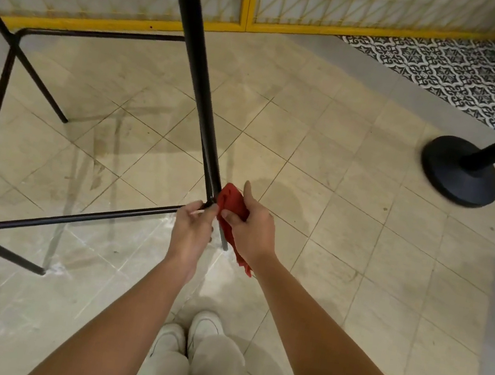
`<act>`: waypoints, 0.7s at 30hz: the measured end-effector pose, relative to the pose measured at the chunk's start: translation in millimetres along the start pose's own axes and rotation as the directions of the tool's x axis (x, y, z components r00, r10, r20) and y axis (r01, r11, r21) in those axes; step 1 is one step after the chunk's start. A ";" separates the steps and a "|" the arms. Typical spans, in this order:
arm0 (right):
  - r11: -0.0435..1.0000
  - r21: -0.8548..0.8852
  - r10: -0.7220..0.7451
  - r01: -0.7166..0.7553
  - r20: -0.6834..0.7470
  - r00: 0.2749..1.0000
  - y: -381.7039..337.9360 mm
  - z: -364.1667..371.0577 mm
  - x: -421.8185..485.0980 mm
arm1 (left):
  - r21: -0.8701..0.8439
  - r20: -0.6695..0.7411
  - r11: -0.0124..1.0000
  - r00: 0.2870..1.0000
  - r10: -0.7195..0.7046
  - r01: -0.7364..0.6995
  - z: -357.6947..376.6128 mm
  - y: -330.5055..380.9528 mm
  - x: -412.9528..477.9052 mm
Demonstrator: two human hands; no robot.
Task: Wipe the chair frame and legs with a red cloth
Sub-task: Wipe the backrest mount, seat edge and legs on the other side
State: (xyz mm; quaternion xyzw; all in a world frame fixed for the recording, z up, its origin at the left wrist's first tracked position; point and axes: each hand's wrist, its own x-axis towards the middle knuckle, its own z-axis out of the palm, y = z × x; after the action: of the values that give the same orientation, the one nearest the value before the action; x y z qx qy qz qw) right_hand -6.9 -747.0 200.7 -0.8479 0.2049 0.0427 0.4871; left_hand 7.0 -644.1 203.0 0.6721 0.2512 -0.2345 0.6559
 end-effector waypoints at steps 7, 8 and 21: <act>0.998 0.030 -0.055 0.051 0.149 0.987 -0.1 -12.2 -24.1 | 0.053 0.141 0.996 0.988 0.065 -0.074 6.1 -11.4 -17.1; 0.998 0.033 -0.059 0.053 0.192 0.980 -1.9 -13.2 -26.1 | 0.030 0.103 0.996 0.991 0.080 -0.084 3.7 -12.6 -17.9; 0.992 0.115 0.037 -0.053 0.137 0.990 -4.4 -20.1 -8.1 | 0.336 -0.090 0.898 0.939 0.331 -0.284 -22.7 25.5 15.1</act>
State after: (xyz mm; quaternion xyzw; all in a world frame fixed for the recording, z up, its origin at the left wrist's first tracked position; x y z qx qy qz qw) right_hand -15.1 -759.5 216.9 -0.8079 0.1928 0.0988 0.5480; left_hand 34.7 -621.3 213.4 0.8154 0.1474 -0.1155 0.5478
